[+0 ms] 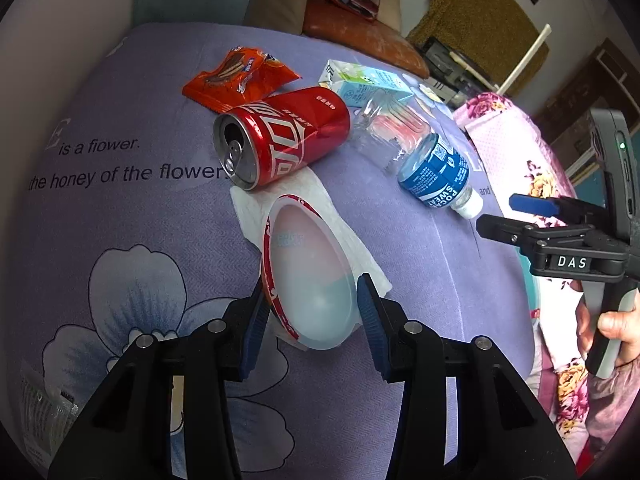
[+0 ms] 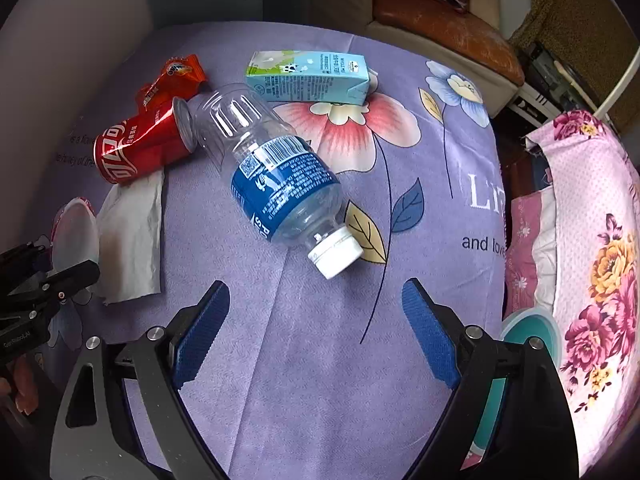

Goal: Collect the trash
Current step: 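Grasp the white egg-shaped cup with left tool while right grasps the water bottle, then lift the egg cup and water bottle and carry them toward the wastebasket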

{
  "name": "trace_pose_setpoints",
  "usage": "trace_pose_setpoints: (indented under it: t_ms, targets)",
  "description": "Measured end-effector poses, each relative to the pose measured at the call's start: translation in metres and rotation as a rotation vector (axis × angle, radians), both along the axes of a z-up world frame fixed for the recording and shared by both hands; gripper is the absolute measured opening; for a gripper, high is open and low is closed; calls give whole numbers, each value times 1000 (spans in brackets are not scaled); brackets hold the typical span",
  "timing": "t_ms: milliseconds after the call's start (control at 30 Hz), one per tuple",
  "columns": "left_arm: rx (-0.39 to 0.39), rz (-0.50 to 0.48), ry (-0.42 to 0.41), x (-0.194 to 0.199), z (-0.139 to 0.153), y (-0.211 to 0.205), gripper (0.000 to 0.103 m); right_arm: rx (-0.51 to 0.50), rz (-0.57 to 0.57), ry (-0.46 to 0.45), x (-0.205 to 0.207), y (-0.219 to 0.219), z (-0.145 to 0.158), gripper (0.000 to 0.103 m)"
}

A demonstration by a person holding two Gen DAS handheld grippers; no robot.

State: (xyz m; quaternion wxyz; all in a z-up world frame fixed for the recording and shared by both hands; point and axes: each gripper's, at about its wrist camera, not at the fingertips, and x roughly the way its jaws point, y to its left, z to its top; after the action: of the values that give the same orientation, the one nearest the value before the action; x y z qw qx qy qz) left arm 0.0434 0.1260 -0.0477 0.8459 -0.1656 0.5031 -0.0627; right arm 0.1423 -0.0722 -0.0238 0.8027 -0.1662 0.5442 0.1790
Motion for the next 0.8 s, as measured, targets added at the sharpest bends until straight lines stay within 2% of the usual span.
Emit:
trace_pose_setpoints:
  t_ms: [167,533,600,800]
  targets:
    - [-11,4,12,12,-8,9,45,-21,74,20,31,30,-6,84]
    - [-43,22,20,19,-17,29,45,-44,112,85,75,64,-34,84]
    - [-52,20,19,18,-17,29,45,-21,104,103,77,64,-37,73]
    - [-64,1,14,13,-14,18,45,72,72,109,59,52,-28,71]
